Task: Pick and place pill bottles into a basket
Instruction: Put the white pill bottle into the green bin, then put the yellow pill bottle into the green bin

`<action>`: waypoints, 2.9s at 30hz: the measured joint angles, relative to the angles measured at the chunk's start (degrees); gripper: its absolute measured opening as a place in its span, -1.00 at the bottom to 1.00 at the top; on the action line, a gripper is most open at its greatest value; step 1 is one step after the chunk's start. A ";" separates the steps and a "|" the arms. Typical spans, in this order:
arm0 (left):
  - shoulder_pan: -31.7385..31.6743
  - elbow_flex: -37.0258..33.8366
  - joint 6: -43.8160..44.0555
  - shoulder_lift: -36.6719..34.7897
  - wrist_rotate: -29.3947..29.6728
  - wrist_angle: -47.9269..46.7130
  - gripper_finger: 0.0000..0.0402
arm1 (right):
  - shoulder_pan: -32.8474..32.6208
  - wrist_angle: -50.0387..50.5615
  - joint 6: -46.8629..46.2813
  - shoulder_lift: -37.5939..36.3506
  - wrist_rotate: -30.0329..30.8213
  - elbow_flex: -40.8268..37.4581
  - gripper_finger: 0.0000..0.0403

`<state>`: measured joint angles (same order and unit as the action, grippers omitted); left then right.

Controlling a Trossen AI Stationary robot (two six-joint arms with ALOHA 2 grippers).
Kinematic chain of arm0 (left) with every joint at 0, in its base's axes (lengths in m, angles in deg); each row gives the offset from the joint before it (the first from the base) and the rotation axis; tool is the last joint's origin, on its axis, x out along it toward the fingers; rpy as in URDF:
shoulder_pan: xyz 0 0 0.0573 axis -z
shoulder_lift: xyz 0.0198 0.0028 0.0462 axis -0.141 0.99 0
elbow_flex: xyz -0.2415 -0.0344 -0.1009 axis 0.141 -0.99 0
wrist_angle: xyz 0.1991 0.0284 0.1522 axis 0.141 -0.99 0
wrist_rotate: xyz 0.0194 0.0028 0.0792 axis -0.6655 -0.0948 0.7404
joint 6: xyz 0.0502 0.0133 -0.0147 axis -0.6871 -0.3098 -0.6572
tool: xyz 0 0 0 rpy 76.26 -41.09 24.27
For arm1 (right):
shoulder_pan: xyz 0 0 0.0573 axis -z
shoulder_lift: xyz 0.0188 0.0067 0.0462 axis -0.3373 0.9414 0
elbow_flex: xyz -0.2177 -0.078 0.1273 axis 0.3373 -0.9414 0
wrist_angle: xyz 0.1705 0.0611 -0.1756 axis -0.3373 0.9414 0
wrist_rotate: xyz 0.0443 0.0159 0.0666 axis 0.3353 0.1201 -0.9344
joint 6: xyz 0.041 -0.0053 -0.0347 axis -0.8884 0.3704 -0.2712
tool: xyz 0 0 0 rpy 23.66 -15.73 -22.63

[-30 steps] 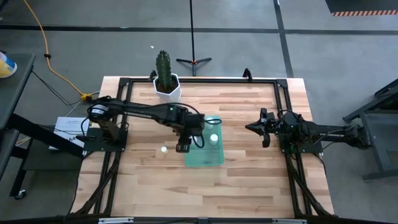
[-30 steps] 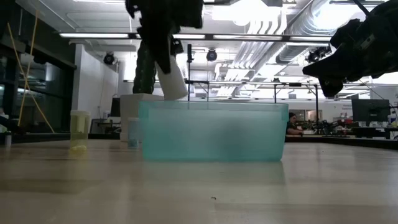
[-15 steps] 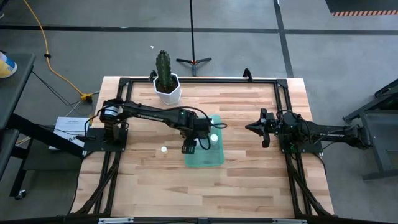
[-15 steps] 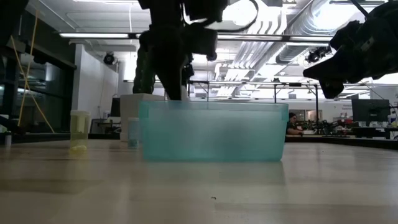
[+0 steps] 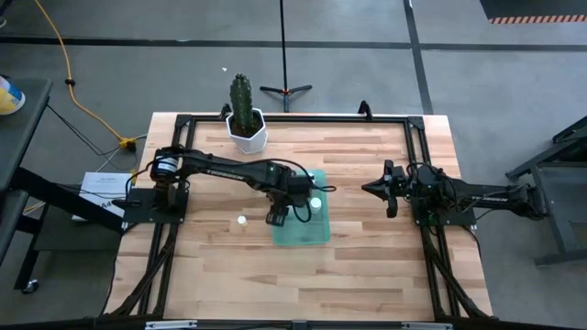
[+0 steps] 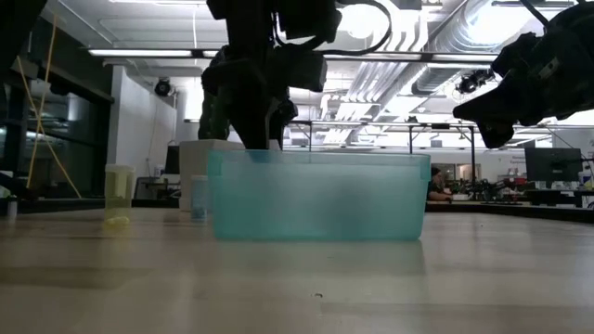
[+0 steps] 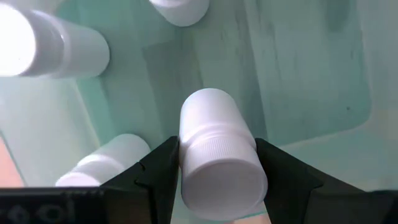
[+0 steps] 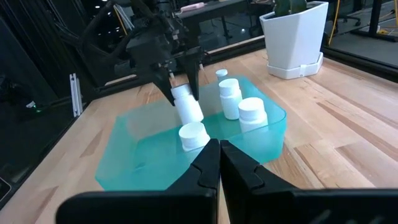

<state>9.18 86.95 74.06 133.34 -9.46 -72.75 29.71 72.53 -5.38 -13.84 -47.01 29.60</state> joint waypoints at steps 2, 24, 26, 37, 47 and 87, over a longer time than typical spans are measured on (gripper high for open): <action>-0.01 0.02 -1.67 0.39 0.15 0.42 0.10 | -0.01 0.00 0.00 0.00 0.00 0.00 -0.99; 0.04 0.00 -5.23 1.57 -0.12 -0.96 0.16 | -0.01 0.81 0.15 0.00 -0.02 0.00 -0.99; 0.04 0.00 -5.23 1.57 -0.12 -0.54 0.23 | -0.02 0.82 0.15 0.00 -0.02 0.00 -0.99; 0.04 0.00 -5.23 1.57 1.53 -0.06 0.52 | 0.00 0.85 0.17 0.00 -0.02 0.00 -0.99; 0.04 5.74 -3.13 1.53 6.48 -7.36 0.53 | -0.01 0.87 0.17 0.00 -0.02 0.00 -1.00; 16.30 -19.64 39.89 -22.28 1.94 -10.15 0.30 | -0.01 1.75 -0.44 0.00 0.20 0.00 -0.99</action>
<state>25.47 67.30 113.95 111.05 -7.52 -82.90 29.70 74.28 -5.82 -13.84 -46.81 29.60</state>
